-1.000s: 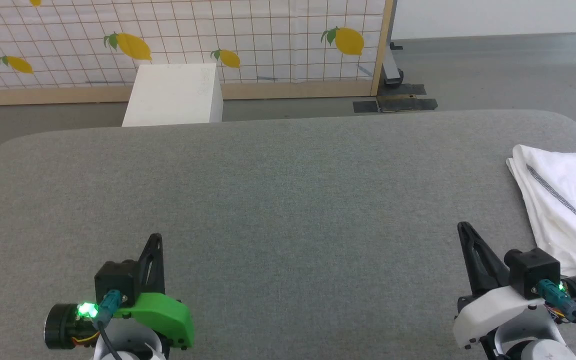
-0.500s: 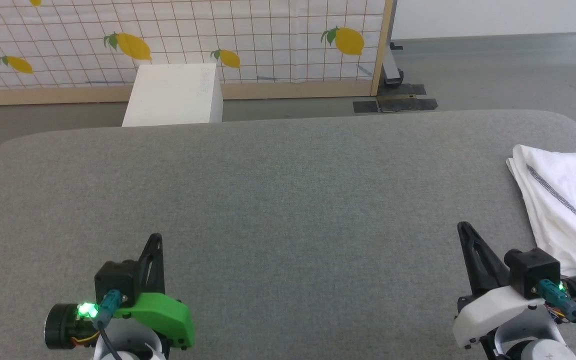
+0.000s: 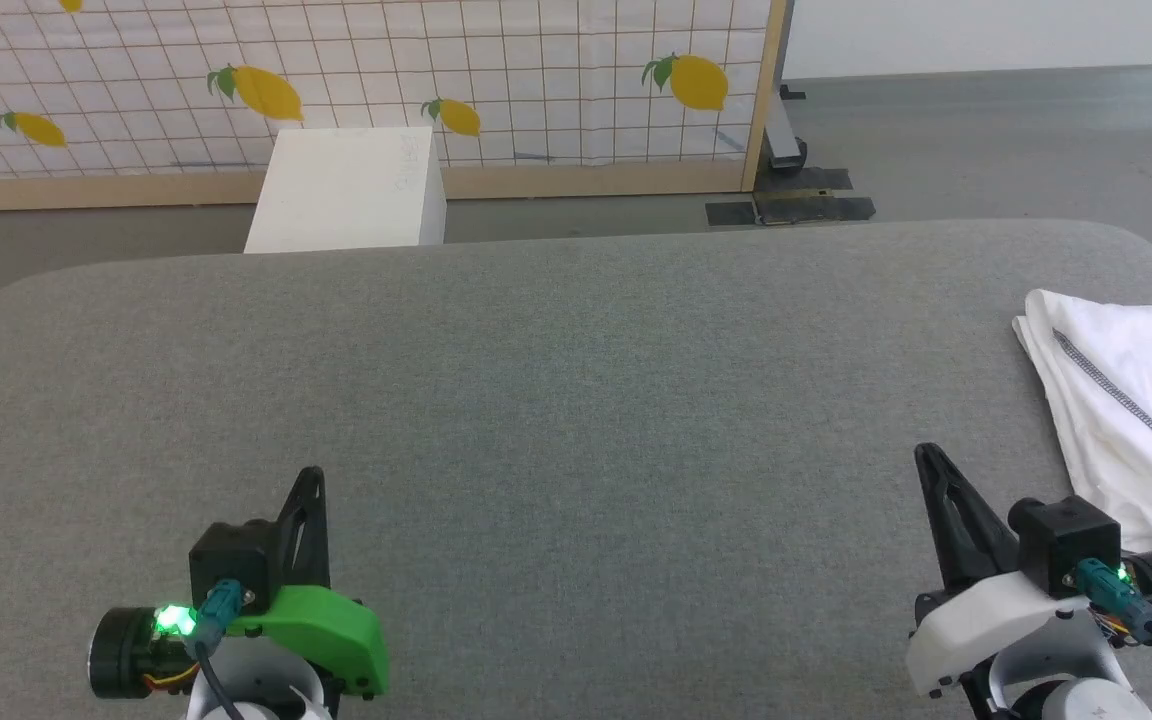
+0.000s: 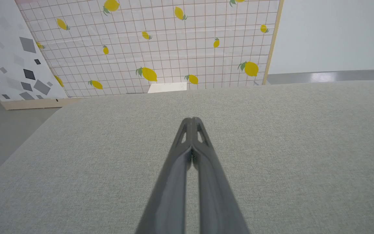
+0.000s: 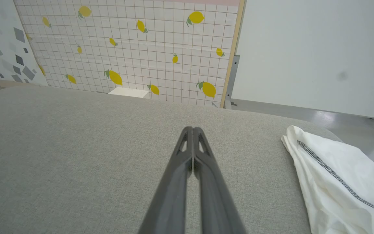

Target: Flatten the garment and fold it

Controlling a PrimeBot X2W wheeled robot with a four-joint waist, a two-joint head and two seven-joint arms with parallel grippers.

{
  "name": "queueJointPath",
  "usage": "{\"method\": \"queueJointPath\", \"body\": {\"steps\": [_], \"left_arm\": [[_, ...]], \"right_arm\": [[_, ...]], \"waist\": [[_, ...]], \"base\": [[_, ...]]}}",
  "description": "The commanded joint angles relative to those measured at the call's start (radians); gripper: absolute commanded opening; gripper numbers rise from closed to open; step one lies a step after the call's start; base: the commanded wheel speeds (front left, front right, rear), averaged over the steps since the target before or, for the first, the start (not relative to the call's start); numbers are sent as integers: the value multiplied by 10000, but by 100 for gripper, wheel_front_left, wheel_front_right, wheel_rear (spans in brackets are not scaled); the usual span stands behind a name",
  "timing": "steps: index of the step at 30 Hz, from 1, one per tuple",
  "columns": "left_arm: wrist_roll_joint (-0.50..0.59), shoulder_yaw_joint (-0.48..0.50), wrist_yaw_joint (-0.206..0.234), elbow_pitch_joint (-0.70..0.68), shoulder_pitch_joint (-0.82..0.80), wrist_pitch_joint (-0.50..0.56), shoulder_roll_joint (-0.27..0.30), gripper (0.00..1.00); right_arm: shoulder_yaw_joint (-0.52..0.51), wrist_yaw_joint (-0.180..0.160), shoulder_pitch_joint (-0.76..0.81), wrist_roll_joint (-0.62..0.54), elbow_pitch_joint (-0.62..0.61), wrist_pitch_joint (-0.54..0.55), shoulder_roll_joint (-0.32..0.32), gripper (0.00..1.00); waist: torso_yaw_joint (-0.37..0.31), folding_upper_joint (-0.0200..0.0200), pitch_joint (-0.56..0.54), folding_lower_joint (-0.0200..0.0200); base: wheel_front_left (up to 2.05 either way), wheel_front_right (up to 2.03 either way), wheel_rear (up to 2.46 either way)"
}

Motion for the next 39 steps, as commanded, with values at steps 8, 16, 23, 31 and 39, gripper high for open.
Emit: {"method": "queueJointPath", "body": {"steps": [8, 16, 23, 31, 39], "left_arm": [[103, 35, -9, 35, -178, 14, -49, 0], [103, 35, -9, 35, -178, 14, -49, 0], [103, 35, -9, 35, -178, 14, -49, 0], [103, 35, -9, 35, -178, 14, -49, 0], [103, 35, -9, 35, -178, 14, -49, 0]], "right_arm": [[14, -17, -172, 3, 22, 1, 26, 0], [14, -17, -172, 3, 22, 1, 26, 0], [14, -17, -172, 3, 22, 1, 26, 0], [14, -17, -172, 3, 22, 1, 26, 0], [14, -17, -172, 3, 22, 1, 26, 0]], "waist": [[0, 0, 0, 0], [0, 0, 0, 0], [0, 0, 0, 0], [0, 0, 0, 0], [0, 0, 0, 0]], "base": [[0, 0, 0], [0, 0, 0], [0, 0, 0], [0, 0, 0], [0, 0, 0]]}}
